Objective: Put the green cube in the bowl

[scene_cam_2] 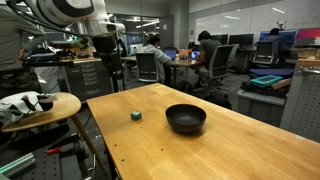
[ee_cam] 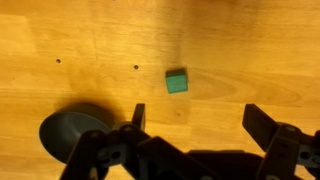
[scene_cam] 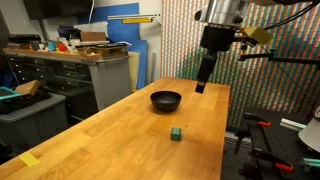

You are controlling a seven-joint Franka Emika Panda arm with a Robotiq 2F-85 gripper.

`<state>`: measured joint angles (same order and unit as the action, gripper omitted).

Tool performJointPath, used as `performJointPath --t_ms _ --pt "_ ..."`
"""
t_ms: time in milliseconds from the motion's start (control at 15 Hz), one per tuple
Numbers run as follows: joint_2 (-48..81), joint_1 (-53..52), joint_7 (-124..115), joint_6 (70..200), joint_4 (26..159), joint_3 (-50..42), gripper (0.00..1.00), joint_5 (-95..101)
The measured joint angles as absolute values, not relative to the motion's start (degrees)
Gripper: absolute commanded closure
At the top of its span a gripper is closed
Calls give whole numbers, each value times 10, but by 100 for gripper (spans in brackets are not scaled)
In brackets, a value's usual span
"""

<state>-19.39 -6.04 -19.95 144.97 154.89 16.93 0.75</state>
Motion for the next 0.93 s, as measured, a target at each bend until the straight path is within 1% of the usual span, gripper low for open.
performJointPath --t_ms 467,933 --pt "-67 -92 -109 1571 1534 155 0 3" --pt "56 -93 -64 1583 1474 122 0 51"
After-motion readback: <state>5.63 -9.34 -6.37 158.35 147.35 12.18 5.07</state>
